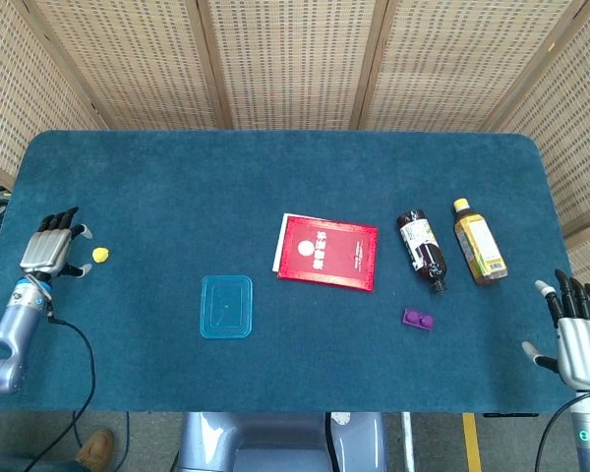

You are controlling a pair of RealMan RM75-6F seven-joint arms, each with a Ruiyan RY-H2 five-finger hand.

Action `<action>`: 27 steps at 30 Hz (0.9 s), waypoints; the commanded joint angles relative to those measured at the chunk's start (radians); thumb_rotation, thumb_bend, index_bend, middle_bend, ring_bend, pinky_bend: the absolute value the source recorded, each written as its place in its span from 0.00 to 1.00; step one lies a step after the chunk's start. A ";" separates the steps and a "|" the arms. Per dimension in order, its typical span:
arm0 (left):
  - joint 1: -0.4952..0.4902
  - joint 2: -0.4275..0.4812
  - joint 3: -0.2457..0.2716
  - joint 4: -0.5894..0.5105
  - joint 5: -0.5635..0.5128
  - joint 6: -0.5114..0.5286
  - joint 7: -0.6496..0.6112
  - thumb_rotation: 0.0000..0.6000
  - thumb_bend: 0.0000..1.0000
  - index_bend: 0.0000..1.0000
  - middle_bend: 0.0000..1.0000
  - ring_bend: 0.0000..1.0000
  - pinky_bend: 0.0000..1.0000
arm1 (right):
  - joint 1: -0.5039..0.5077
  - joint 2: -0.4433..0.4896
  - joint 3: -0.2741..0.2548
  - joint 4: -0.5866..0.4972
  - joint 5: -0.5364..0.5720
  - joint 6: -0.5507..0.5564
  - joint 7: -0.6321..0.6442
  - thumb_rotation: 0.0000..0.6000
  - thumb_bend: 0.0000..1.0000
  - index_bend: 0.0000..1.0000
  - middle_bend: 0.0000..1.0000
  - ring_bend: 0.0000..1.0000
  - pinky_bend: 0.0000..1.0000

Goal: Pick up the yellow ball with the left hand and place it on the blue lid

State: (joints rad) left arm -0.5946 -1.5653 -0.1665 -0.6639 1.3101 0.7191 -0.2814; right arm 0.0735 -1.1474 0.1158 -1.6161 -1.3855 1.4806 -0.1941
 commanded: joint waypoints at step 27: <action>-0.085 -0.084 -0.026 0.130 -0.113 -0.225 0.057 1.00 0.29 0.42 0.00 0.00 0.00 | 0.003 -0.004 0.018 0.024 0.033 -0.007 0.025 1.00 0.00 0.15 0.00 0.00 0.00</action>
State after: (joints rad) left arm -0.6788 -1.6489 -0.1933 -0.5344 1.1967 0.4943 -0.2238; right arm 0.0770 -1.1514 0.1336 -1.5920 -1.3522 1.4730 -0.1684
